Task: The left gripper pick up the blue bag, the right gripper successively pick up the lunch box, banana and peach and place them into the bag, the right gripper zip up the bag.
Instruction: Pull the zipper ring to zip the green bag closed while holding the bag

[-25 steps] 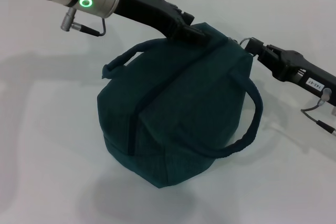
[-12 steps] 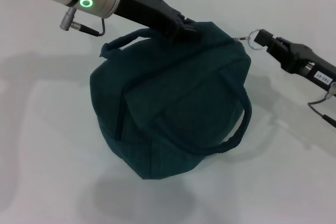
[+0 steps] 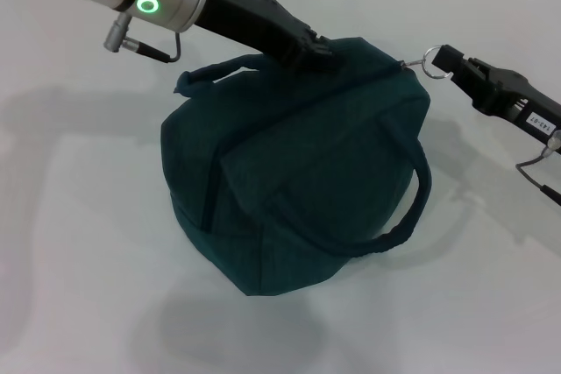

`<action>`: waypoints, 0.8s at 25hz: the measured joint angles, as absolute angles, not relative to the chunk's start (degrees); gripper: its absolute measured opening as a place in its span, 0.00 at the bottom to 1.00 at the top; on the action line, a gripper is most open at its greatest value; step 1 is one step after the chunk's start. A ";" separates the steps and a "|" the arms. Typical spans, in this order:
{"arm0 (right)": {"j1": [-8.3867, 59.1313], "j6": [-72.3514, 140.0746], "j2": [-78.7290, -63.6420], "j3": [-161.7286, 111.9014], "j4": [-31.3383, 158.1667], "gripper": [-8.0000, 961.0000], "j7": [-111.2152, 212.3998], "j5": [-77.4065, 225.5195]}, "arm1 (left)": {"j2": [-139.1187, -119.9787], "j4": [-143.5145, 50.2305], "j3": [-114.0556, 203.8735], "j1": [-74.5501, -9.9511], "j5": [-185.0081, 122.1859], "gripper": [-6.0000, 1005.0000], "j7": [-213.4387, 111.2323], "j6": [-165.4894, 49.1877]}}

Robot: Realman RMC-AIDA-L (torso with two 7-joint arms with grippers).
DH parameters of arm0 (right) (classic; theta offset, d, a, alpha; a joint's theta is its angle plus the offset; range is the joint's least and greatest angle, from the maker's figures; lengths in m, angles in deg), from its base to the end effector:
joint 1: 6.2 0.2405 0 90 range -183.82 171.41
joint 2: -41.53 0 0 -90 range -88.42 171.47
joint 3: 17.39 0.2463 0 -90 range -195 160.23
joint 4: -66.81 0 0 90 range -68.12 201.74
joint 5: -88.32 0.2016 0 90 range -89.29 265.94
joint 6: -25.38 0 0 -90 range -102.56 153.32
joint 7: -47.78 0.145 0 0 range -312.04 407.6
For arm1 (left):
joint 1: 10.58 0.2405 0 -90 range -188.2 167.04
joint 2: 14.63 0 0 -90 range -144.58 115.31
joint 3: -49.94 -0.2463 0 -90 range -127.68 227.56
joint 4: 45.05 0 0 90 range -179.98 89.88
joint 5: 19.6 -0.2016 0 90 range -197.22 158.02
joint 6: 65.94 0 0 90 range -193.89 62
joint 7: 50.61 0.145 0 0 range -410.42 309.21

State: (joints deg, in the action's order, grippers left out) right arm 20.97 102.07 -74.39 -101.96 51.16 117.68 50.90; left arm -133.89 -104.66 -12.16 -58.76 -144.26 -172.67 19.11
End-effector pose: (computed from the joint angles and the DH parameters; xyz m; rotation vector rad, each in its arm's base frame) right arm 0.2455 0.3268 -0.0150 -2.1638 0.9766 1.3011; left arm -0.0994 0.3842 -0.0006 -2.9178 -0.6146 -0.2093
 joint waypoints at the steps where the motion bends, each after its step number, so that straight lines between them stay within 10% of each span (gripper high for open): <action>1: 21.02 101.84 -74.40 -102.00 51.17 0.14 117.68 50.89 | -133.89 -104.68 -12.15 -58.79 -144.17 0.18 -172.69 19.12; 20: 20.72 99.30 -74.57 -102.43 51.24 0.15 117.04 50.70 | -132.34 -104.15 -11.49 -58.58 -137.00 0.13 -173.90 24.01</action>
